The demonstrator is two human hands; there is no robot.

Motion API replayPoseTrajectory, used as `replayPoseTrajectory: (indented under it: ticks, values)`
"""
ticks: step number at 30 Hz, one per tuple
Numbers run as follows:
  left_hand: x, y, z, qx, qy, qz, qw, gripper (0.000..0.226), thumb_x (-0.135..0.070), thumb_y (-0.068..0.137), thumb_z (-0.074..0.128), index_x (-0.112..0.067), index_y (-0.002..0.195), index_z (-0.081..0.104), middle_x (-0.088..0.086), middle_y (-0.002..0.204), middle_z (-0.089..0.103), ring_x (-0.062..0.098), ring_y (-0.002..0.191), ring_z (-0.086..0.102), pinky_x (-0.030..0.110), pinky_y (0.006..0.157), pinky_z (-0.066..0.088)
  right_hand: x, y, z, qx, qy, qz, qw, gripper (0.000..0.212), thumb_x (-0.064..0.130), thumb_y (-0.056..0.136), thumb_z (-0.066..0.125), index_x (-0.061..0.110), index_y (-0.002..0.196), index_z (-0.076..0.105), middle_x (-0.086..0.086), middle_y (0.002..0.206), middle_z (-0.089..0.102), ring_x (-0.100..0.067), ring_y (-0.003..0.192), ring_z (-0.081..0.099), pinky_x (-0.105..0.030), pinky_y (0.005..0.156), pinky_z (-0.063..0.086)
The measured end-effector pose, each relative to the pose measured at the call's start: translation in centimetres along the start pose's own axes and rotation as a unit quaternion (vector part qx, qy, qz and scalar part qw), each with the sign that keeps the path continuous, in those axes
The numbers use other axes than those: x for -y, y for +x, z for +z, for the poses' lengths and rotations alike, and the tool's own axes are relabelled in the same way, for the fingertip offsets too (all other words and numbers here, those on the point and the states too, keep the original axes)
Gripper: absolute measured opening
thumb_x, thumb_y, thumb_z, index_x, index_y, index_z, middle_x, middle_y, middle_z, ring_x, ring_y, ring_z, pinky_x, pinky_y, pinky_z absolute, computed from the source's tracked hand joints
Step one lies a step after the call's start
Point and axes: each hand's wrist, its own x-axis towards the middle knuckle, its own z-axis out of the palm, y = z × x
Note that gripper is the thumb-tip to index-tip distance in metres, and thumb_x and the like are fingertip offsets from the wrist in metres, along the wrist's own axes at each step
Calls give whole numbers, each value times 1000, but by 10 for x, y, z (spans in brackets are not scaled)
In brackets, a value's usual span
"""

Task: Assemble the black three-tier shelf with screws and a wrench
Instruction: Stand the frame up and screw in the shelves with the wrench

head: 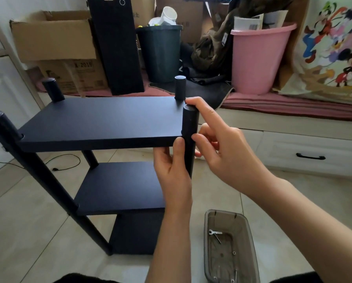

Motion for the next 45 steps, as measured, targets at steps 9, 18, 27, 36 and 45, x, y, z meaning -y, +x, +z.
replayPoseTrajectory:
  ticks: [9, 18, 27, 36, 45]
  values:
    - [-4, 0, -2, 11, -9, 16, 1000, 31, -50, 85, 63, -27, 107, 63, -8, 95, 74, 14, 89, 74, 21, 72, 57, -1, 0, -2, 0, 14, -10, 1000, 62, 2, 99, 49, 24, 154, 29, 11, 60, 44, -18, 58, 47, -37, 67, 52]
    - [-9, -1, -9, 30, 15, -7, 999, 23, -50, 81, 64, -33, 96, 72, -3, 97, 76, 17, 96, 73, 25, 79, 58, 10, -9, -5, -23, 44, 73, 996, 33, 14, 88, 73, 27, 101, 46, -1, 68, 71, -11, 56, 66, -21, 59, 55]
    - [-13, -2, -12, 43, 37, -14, 998, 25, -52, 82, 64, -33, 96, 73, -5, 96, 75, 19, 100, 72, 35, 87, 59, 12, -13, -4, -79, 74, 122, 987, 27, 16, 74, 85, 24, 74, 59, 1, 69, 69, -14, 62, 67, -27, 64, 55]
    - [-12, -1, -14, 41, 46, -22, 998, 33, -53, 83, 63, -27, 103, 71, -3, 99, 76, 20, 102, 72, 41, 92, 57, 9, -14, -6, -80, 212, 144, 963, 12, -4, 81, 76, 2, 87, 67, -9, 74, 74, -22, 63, 73, -27, 65, 59]
    - [-11, -2, -14, 35, 40, -27, 998, 41, -55, 80, 64, -23, 105, 71, -3, 95, 75, 19, 96, 72, 40, 89, 58, 9, -13, -9, -55, 178, 137, 973, 8, -3, 85, 71, 4, 86, 67, -8, 73, 74, -19, 63, 72, -28, 67, 60]
